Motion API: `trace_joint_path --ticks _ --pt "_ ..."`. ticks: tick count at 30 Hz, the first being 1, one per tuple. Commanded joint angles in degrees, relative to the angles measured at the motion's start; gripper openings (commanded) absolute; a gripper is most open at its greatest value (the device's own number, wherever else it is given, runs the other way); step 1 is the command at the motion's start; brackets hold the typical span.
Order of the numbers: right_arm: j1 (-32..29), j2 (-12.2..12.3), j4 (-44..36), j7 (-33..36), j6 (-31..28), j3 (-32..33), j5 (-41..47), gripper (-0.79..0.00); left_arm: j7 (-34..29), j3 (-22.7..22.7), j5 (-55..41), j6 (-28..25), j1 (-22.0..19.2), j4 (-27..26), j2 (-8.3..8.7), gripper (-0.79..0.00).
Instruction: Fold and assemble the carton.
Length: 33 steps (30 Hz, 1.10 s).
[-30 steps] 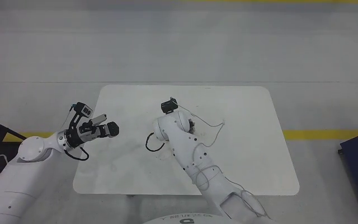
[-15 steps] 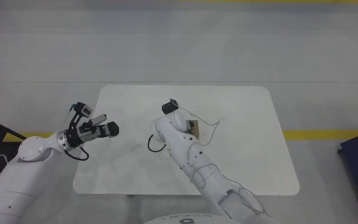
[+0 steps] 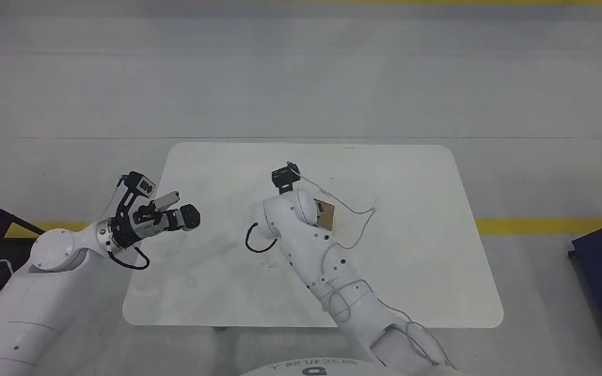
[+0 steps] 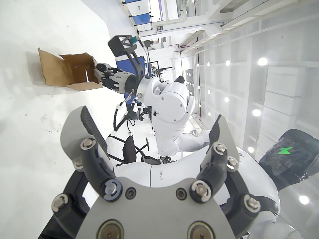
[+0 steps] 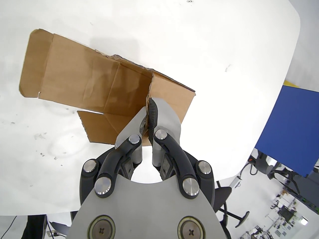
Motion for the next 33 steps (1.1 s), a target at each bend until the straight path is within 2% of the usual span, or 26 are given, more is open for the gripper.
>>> trace_joint_path --ticks 1,10,14,18,20,24,29,33 --pt "-1.76 0.81 -4.57 0.16 -0.16 0.52 1.77 -0.785 0.00 0.00 0.00 0.00 0.00 0.00 0.00 0.000" --pt "-10.17 5.04 -23.06 2.64 -2.66 3.86 14.81 -0.785 0.00 0.00 0.00 0.00 0.00 0.00 0.00 0.000" --pt "-13.66 6.53 -27.03 2.64 -2.67 6.11 20.85 -0.785 0.00 0.00 0.00 0.00 0.00 0.00 0.00 0.000" --pt "-15.22 7.06 -27.51 2.64 -2.68 7.99 24.43 -0.785 0.00 0.00 0.00 0.00 0.00 0.00 0.00 0.000" --pt "-15.04 7.12 -26.77 2.64 -2.68 9.22 25.39 -0.717 0.00 0.00 0.00 0.00 0.00 0.00 0.00 0.000" --pt "-14.53 7.25 -25.65 2.64 -2.97 10.86 26.79 -0.668 0.00 0.00 0.00 0.00 0.00 0.00 0.00 0.000" --pt "-15.58 7.58 -27.54 2.64 -2.88 11.90 27.47 -0.551 0.00 0.00 0.00 0.00 0.00 0.00 0.00 0.000" --pt "-16.90 7.84 -30.17 2.64 -2.68 12.72 27.58 -0.533 0.00 0.00 0.00 0.00 0.00 0.00 0.00 0.000"
